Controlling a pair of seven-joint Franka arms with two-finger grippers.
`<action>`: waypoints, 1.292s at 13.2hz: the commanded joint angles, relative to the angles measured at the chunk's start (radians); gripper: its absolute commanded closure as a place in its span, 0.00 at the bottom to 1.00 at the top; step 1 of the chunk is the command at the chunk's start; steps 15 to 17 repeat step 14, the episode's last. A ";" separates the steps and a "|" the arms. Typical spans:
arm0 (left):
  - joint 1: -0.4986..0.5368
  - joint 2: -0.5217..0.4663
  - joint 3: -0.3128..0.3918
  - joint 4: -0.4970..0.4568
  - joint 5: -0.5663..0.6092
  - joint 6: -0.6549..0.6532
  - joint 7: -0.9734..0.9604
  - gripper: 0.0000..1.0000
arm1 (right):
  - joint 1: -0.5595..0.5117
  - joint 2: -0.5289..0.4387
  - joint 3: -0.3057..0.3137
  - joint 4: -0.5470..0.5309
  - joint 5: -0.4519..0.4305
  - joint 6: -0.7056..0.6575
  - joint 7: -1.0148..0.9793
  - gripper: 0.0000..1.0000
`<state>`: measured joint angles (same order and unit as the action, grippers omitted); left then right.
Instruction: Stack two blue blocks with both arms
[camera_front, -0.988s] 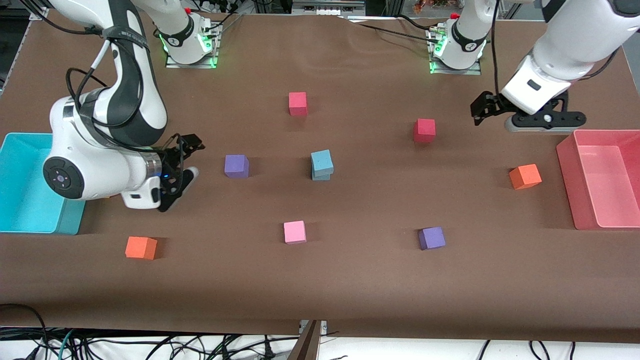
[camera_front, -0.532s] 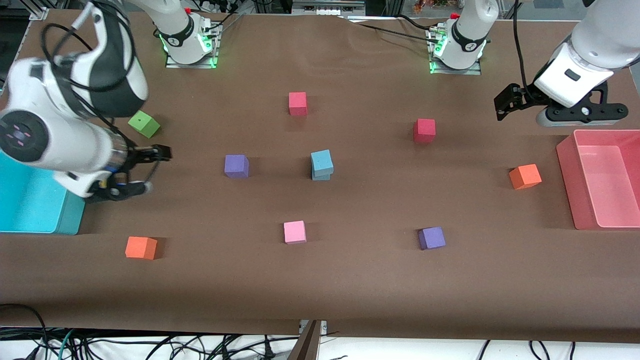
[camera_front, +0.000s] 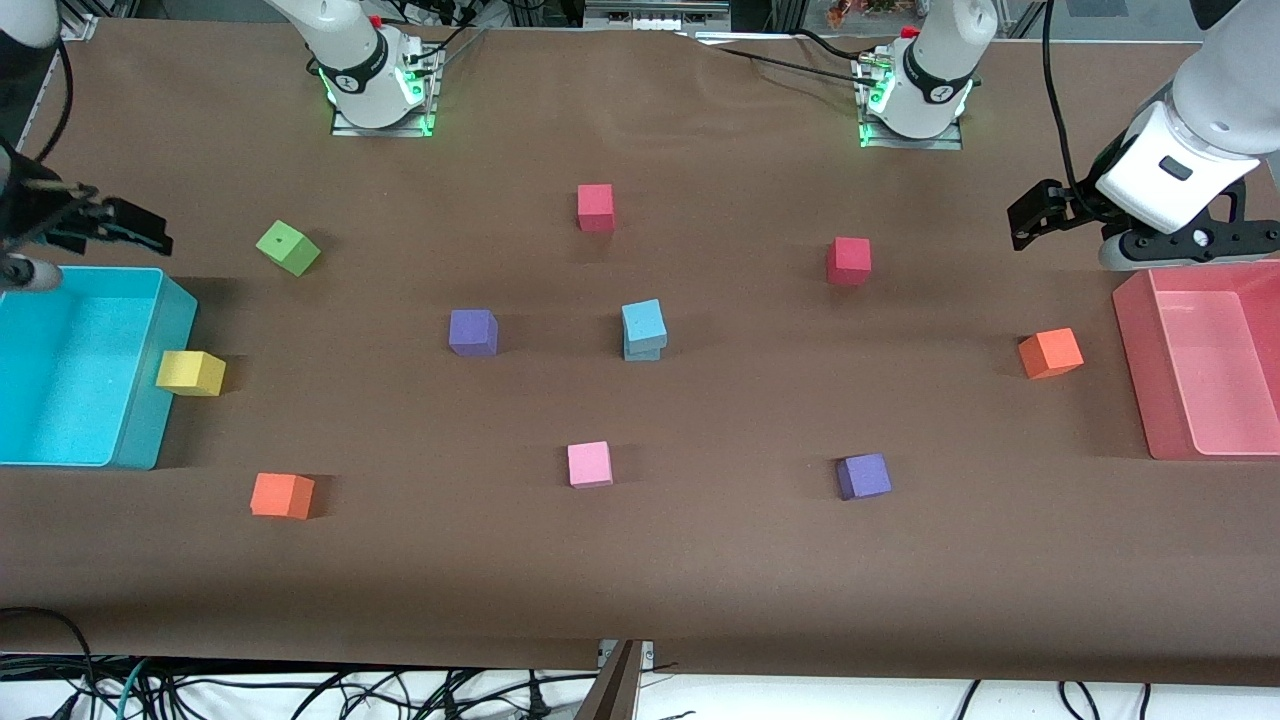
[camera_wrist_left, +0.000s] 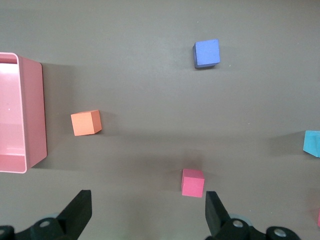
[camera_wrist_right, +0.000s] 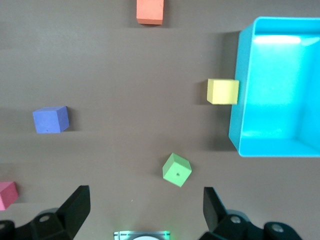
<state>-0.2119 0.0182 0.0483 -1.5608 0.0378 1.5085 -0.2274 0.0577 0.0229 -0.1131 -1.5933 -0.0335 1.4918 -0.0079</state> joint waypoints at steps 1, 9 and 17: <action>0.014 0.019 -0.013 0.036 0.008 -0.027 0.014 0.00 | -0.044 -0.052 0.038 -0.043 0.027 -0.028 0.148 0.00; 0.091 0.071 -0.008 0.056 -0.085 -0.022 0.010 0.00 | -0.050 -0.012 0.062 -0.036 0.032 0.035 0.135 0.00; 0.092 0.080 -0.005 0.061 -0.093 -0.013 0.010 0.00 | -0.049 -0.011 0.064 -0.036 0.030 0.036 0.137 0.00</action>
